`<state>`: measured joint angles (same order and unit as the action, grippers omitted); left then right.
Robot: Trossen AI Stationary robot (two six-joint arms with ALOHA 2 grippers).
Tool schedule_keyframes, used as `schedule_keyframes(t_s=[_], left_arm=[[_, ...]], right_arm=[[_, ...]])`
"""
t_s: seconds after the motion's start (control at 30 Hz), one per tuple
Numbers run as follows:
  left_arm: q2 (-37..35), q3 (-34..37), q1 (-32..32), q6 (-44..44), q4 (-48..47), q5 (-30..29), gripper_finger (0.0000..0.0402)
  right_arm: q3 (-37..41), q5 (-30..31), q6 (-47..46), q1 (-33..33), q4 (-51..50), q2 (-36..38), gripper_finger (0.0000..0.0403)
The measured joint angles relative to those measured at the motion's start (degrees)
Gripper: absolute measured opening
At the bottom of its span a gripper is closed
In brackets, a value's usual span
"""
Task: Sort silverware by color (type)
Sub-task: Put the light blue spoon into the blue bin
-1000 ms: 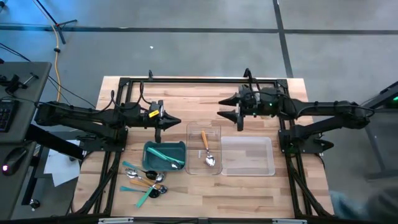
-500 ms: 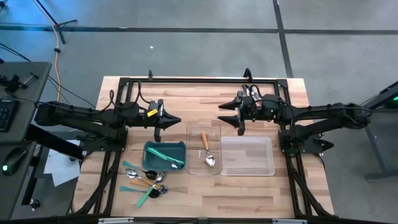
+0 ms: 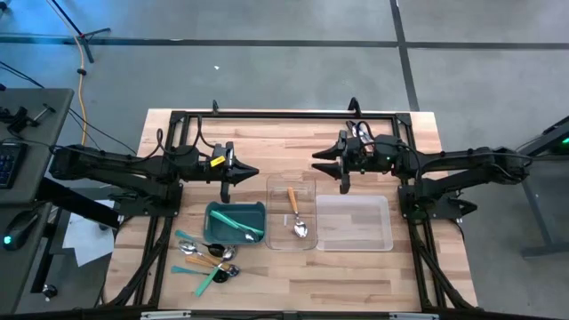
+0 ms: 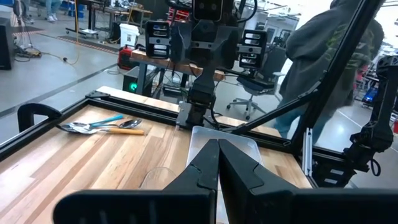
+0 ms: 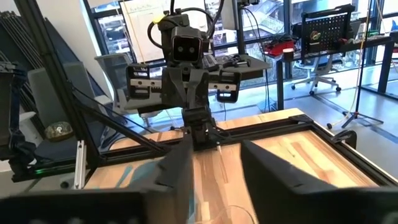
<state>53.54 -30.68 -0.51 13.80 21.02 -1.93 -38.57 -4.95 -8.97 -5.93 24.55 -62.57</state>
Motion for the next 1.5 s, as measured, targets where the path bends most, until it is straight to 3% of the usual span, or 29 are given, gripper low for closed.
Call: schedule_keyframes(t_s=[0.27,0.73,0.9,1.2,1.5], left_arm=[[0.0,0.0,0.0,-0.42,0.0,0.0,0.0],[0.02,-0.47,-0.05,2.43,-1.27,-1.0,0.0002],[0.04,-6.83,0.39,5.43,-15.4,-1.38,0.0042],[0.05,-23.48,7.19,5.3,-44.31,-0.73,0.0146],[3.65,-30.76,23.9,22.63,-60.69,0.25,0.017]], right_arm=[[-0.02,0.0,0.48,0.0,-1.76,0.0,0.0006],[-0.02,0.02,0.48,0.0,-1.81,0.0,0.0002],[-0.02,0.02,0.48,0.0,-2.11,0.0,0.0001],[-0.02,0.02,0.48,0.0,-2.14,0.0,0.0],[-0.02,0.02,0.48,0.0,-2.49,0.0,0.0]])
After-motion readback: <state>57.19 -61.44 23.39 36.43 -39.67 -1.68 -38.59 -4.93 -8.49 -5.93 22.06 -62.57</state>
